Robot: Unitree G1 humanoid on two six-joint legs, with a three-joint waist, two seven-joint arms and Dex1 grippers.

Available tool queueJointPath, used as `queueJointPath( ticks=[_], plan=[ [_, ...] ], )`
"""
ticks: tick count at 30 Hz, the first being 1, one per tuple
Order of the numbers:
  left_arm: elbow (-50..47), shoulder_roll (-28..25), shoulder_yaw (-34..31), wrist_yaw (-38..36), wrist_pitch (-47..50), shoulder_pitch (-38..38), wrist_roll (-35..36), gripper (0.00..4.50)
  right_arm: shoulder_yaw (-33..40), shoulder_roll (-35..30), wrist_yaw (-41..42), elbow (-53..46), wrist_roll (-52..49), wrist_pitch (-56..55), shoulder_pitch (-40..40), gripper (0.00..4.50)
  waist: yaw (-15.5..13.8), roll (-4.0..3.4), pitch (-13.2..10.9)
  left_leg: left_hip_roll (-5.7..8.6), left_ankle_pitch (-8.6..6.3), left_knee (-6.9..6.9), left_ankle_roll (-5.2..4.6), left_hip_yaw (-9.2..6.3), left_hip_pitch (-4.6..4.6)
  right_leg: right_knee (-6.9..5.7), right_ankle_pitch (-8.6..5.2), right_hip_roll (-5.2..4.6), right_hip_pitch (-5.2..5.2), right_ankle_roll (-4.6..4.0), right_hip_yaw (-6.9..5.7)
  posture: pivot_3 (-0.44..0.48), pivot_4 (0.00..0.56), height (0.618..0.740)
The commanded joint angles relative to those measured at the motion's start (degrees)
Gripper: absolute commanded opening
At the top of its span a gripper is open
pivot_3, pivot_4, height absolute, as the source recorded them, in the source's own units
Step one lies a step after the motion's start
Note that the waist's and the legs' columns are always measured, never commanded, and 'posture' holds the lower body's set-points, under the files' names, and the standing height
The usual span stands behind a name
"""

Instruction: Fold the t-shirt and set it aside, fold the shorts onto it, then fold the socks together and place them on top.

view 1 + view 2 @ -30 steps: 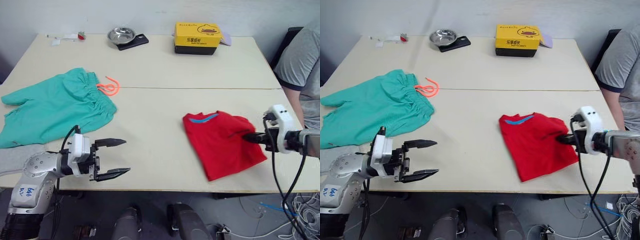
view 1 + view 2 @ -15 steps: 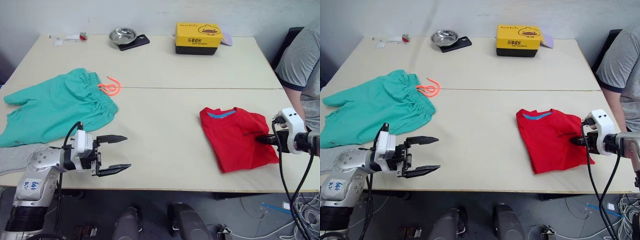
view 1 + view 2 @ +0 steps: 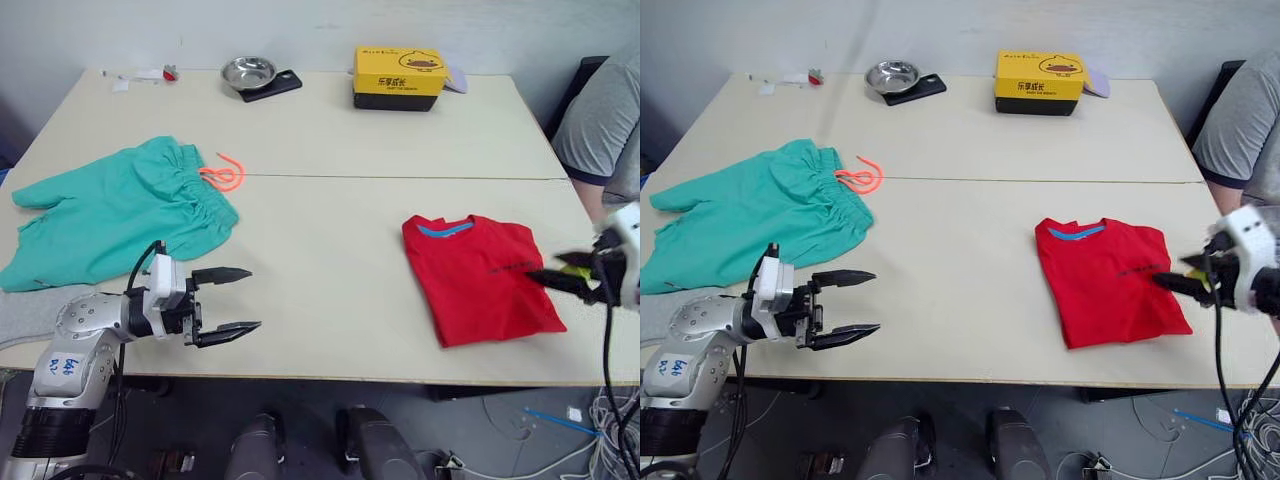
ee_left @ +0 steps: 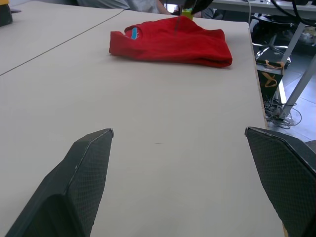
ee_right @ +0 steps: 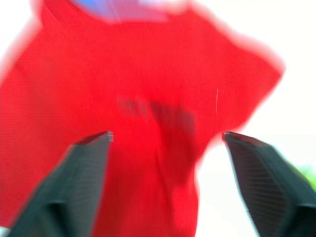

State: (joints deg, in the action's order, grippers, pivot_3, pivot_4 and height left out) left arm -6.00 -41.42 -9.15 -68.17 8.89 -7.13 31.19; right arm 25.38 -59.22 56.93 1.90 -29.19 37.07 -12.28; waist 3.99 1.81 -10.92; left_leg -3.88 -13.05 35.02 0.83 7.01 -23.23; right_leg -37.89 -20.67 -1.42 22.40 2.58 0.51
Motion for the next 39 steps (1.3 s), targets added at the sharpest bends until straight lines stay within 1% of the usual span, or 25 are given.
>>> queueJointPath(
  ticks=[1,4,6,7,9,11,13,16,18,19,20,21,22,25,27,30,33,35,37,38,39],
  plan=[
    [0.88,-2.95,-4.56,0.01,-1.41,1.61,-0.82,4.5,8.83,8.9,2.18,-9.01,-6.0,-13.5,1.75,4.43,0.22,0.09,0.01,-0.04,0.0,0.0,0.02,-0.07,0.01,-0.01,0.0,0.05,-0.03,0.0,-0.04,0.0,0.15,0.74],
    [3.78,-3.53,-9.3,2.54,-3.44,3.83,-1.78,4.5,5.4,13.63,6.42,-14.88,-3.68,-21.62,9.38,4.43,-0.09,0.08,0.01,-0.04,0.01,-0.06,0.04,-0.14,0.02,-0.03,-0.01,0.05,-0.03,0.02,-0.07,0.0,0.15,0.74],
    [5.42,-3.36,-12.67,4.27,-5.63,7.11,-3.23,4.5,1.79,16.36,10.8,-16.13,-1.76,-29.22,13.47,4.43,-0.28,0.08,0.01,-0.01,-0.01,-0.07,0.02,-0.12,0.01,0.0,-0.02,-0.01,-0.03,0.03,-0.06,0.0,0.15,0.74],
    [5.96,-2.98,-15.08,5.45,-6.71,9.56,-3.85,4.5,-0.16,18.04,14.54,-15.9,-0.99,-35.24,15.22,4.43,-0.21,0.08,0.01,0.0,-0.03,-0.03,0.0,-0.08,0.01,0.02,-0.02,-0.04,-0.05,0.04,-0.04,0.0,0.15,0.74],
    [6.54,-1.72,-20.19,8.59,-7.08,13.64,-3.36,4.5,-2.57,20.68,15.9,-15.74,-0.15,-40.54,17.03,4.43,0.2,0.08,0.01,0.03,-0.13,-0.01,-0.15,0.01,0.01,0.05,-0.02,-0.1,-0.07,0.05,-0.02,0.0,0.15,0.74],
    [6.69,-0.45,-25.37,11.02,-7.58,19.08,-3.06,4.5,-4.45,23.87,14.58,-14.6,0.81,-44.78,17.06,4.43,0.66,0.14,-0.01,0.04,-0.18,0.02,-0.21,0.0,0.02,0.04,-0.02,-0.17,-0.1,0.05,-0.03,0.0,0.15,0.74],
    [6.68,1.5,-30.62,12.88,-8.37,25.46,-2.87,4.5,-6.62,26.02,16.02,-12.73,1.84,-50.13,17.63,4.43,0.88,0.17,0.0,0.04,-0.17,0.04,-0.21,-0.03,0.08,0.03,0.0,-0.19,-0.15,0.06,-0.06,0.0,0.15,0.74],
    [4.98,4.83,-36.63,16.43,-6.84,31.51,-0.67,4.5,-8.76,27.84,15.34,-11.58,2.24,-52.38,19.22,4.43,0.8,0.21,-0.01,0.02,-0.2,0.0,-0.2,-0.09,0.38,0.08,-0.01,-0.21,-0.42,-0.03,-0.1,0.0,0.15,0.74],
    [5.36,6.93,-40.7,19.82,-6.54,33.3,0.76,4.5,-10.55,28.22,14.0,-12.66,1.57,-50.08,20.58,4.43,0.44,0.31,-0.03,0.02,-0.42,-0.02,0.1,-0.15,0.65,0.14,-0.08,-0.24,-0.73,-0.19,-0.14,0.0,0.15,0.74],
    [5.96,7.66,-42.24,21.35,-6.09,33.9,1.2,4.5,-12.03,27.82,14.21,-14.01,-0.22,-46.89,21.58,4.43,0.18,0.36,-0.01,0.02,-0.44,-0.01,0.12,-0.25,0.79,0.16,-0.14,-0.29,-0.86,-0.31,-0.21,0.0,0.15,0.74],
    [7.1,8.16,-43.59,22.36,-5.67,34.65,1.51,4.5,-13.08,28.05,13.71,-15.05,0.08,-46.86,22.16,4.43,-0.08,0.39,0.02,0.02,-0.45,-0.02,0.12,-0.27,0.82,0.2,-0.19,-0.3,-0.91,-0.39,-0.22,0.0,0.15,0.74],
    [8.73,8.56,-44.66,23.06,-5.26,35.8,1.4,4.5,-14.1,28.67,12.86,-16.18,0.27,-46.83,22.51,4.43,-0.34,0.4,0.03,0.0,-0.45,-0.04,0.12,-0.27,0.81,0.23,-0.64,-0.33,-0.91,-1.22,-0.23,0.0,0.15,0.74],
    [9.82,8.84,-45.25,23.44,-4.9,36.8,1.31,4.5,-14.79,29.15,11.99,-16.95,0.76,-47.32,22.59,4.43,-0.42,0.4,0.05,0.0,-0.45,-0.04,0.13,-0.27,0.82,0.23,-0.72,-0.33,-0.91,-1.39,-0.22,0.0,0.15,0.74],
    [10.72,9.23,-45.7,24.4,-3.99,37.99,1.28,4.5,-15.65,29.59,10.11,-18.13,1.1,-48.01,22.13,4.43,-0.43,0.43,0.06,0.0,-0.46,-0.07,0.12,-0.24,0.82,0.31,-0.71,-0.34,-0.93,-1.4,-0.18,0.0,0.15,0.74],
    [9.63,8.43,-45.31,25.51,-2.33,36.81,1.93,4.5,-16.12,29.34,10.11,-18.82,0.49,-48.18,21.81,4.43,-0.55,0.56,0.14,0.01,-0.47,-0.1,0.11,-0.24,0.79,0.38,-0.71,-0.36,-0.92,-1.4,-0.19,0.0,0.15,0.74],
    [5.5,5.15,-43.11,26.45,1.76,34.17,2.28,4.5,-16.17,28.63,10.49,-21.38,-2.92,-45.86,21.77,4.43,-1.2,0.81,0.29,0.01,-0.48,-0.3,0.11,-0.24,0.79,0.46,-0.73,-0.42,-0.91,-1.44,-0.28,0.0,0.15,0.74],
    [2.39,-0.14,-40.03,27.09,7.31,29.78,2.08,4.5,-16.19,27.58,10.55,-24.62,-6.09,-43.17,22.06,4.43,-1.75,0.91,0.37,0.02,-0.45,-0.51,0.16,-0.24,0.79,0.45,-0.76,-0.62,-0.9,-1.5,-0.57,0.0,0.15,0.74],
    [2.83,-4.9,-35.56,29.05,9.94,24.71,-1.47,4.5,-16.56,27.69,9.99,-25.44,-6.55,-42.81,21.23,4.43,-2.08,0.89,0.4,0.06,-0.44,-0.64,0.17,-0.18,0.81,0.45,-0.76,-0.7,-0.92,-1.5,-0.61,0.0,0.15,0.74],
    [4.94,-10.15,-27.6,28.41,10.3,18.44,-6.54,4.5,-17.48,28.8,8.36,-25.67,-6.45,-42.37,19.62,4.43,-2.13,0.83,0.38,0.08,-0.42,-0.71,0.19,-0.15,0.82,0.44,-0.71,-0.72,-0.91,-1.41,-0.65,0.0,0.15,0.74],
    [5.83,-11.52,-25.14,27.85,10.56,16.34,-7.69,4.5,-17.86,29.09,7.83,-25.77,-6.38,-42.13,19.13,4.43,-2.09,0.8,0.37,0.09,-0.41,-0.72,0.2,-0.12,0.84,0.44,-0.64,-0.73,-0.91,-1.28,-0.65,0.0,0.15,0.74],
    [8.19,-12.92,-20.89,27.14,10.18,11.99,-9.73,4.5,-18.45,29.29,7.42,-25.84,-6.02,-42.01,18.67,4.43,-2.06,0.72,0.39,0.1,-0.4,-0.77,0.21,-0.1,0.83,0.45,-0.61,-0.73,-0.89,-1.22,-0.64,0.0,0.15,0.74]
  ],
)
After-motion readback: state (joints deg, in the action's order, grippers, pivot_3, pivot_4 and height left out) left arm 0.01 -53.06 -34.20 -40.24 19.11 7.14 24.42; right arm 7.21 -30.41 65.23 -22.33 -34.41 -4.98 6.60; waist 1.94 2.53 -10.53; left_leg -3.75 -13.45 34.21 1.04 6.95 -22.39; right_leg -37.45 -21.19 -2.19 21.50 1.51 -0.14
